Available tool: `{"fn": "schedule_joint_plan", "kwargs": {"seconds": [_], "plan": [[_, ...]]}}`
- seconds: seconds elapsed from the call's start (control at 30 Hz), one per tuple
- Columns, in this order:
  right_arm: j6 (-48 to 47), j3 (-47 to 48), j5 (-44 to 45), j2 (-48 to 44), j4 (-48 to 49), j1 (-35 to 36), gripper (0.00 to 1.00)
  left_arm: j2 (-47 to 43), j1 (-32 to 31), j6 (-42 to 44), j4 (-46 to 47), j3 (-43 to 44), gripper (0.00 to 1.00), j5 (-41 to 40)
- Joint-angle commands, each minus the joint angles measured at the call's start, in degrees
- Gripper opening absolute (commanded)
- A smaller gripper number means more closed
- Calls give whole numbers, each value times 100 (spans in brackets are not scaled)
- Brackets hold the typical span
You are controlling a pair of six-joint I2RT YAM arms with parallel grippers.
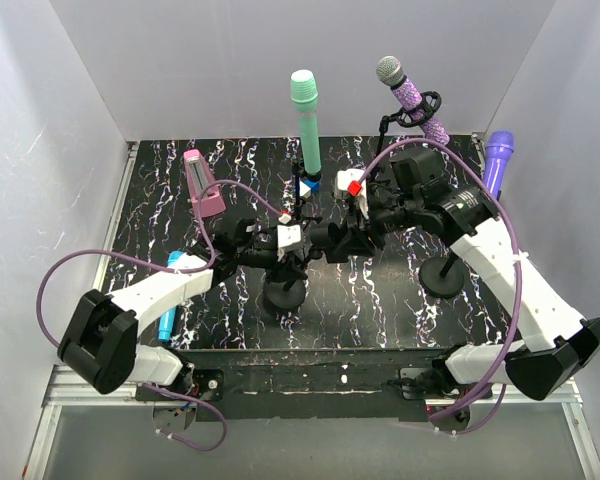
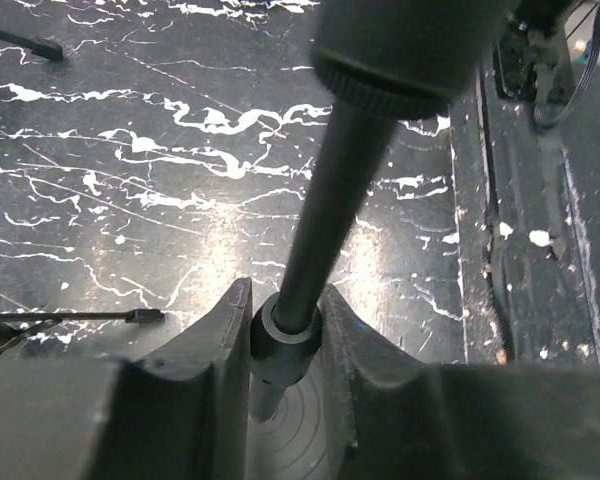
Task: Remove the microphone from the stand
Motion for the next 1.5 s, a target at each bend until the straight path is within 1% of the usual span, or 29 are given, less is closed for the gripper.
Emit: {"fn": "schedule_joint_plan", "kwargs": {"seconds": [0.0, 0.07, 0.1, 0.17, 0.2, 0.23, 0.27, 0.33, 0.37, 0.43, 0.47, 0.53, 0.57, 0.6, 0.67, 0.73, 0.8, 0.87, 1.0, 1.1, 1.13, 1.17, 1.23, 1.27, 1.33, 1.37, 1.4, 1.43, 1.47], "plan": [[9, -294, 399, -126, -443, 68, 1, 163, -105, 75, -19, 201, 0, 382], [658, -355, 653, -240, -135, 16, 1, -117, -218, -397, 392, 0, 0, -641], [1209, -373, 837, -284, 49, -20, 1, -293, -402, -817, 734, -123, 0, -1527], [2247, -312, 1137, -276, 130, -125, 1, -715, -815, -1478, 1157, -405, 0, -4029], [2678, -234, 1042, -198, 8, -212, 1, -882, -947, -1899, 1168, -423, 0, -5354], [2996, -120, 850, -66, -211, -309, 1, -884, -1036, -2494, 820, -284, 0, -6177], [3295, 38, 656, 91, -474, -380, 1, -788, -1054, -2883, 294, -83, 0, -6368], [3360, 215, 252, 539, -975, -424, 1, -568, -1063, -3526, -412, 226, 0, -6108], [3290, 259, 111, 672, -1125, -424, 1, -576, -1063, -3624, -449, 201, 0, -5836], [3158, 303, 13, 813, -1241, -433, 1, -646, -1054, -3207, -196, 26, 0, -4862], [2861, 286, 39, 796, -1180, -433, 1, -690, -1063, -2769, -116, -36, 7, -4379], [2675, 155, 240, 604, -804, -433, 1, -760, -1054, -2117, -220, -89, 51, -4103], [2491, 41, 294, 464, -575, -433, 1, -821, -1011, -1722, -273, -124, 66, -3902], [2254, -108, 320, 297, -330, -442, 1, -900, -923, -1362, -335, -168, 71, -3561], [1832, -460, 277, -46, 215, -442, 1, -1094, -503, -710, -475, -291, 73, -2430], [1051, -785, 84, -319, 542, -442, 1, -1095, 69, -121, -711, -240, 71, -1208], [593, -1049, 40, -477, 745, -433, 1, -850, 150, 493, -1500, 76, 67, -633], [163, -1190, -118, -548, 754, -442, 1, -577, 150, 847, -1794, 314, 62, -176], [-121, -1296, -119, -496, 824, -407, 1, -164, 150, 849, -1287, 429, 54, 695], [-209, -1349, -93, -513, 877, -380, 1, 153, 141, 663, -872, 464, 50, 828], [-218, -1340, -75, -522, 868, -380, 1, 267, 141, 681, -854, 508, 46, 829], [-226, -1332, -66, -522, 842, -380, 1, 337, 141, 707, -863, 543, 38, 837], [-200, -1288, -31, -531, 763, -371, 1, 408, 141, 751, -871, 631, 13, 776], [-113, -1261, -22, -522, 798, -389, 1, 426, 141, 717, -880, 666, 0, 698], [919, -1121, 362, -478, 973, -380, 1, 286, 115, 341, -619, 649, 0, 304], [1456, -955, 617, -400, 956, -380, 1, 120, 54, -53, -242, 501, 0, -151], [1974, -719, 828, -286, 791, -372, 1, -186, -95, -849, 370, 299, 0, -1313], [2362, -368, 943, -93, 441, -380, 1, -529, -357, -1274, 881, 80, 0, -2882], [2706, 1, 1005, 135, -58, -380, 1, -671, -856, -1566, 1052, 43, 0, -4307]]}}
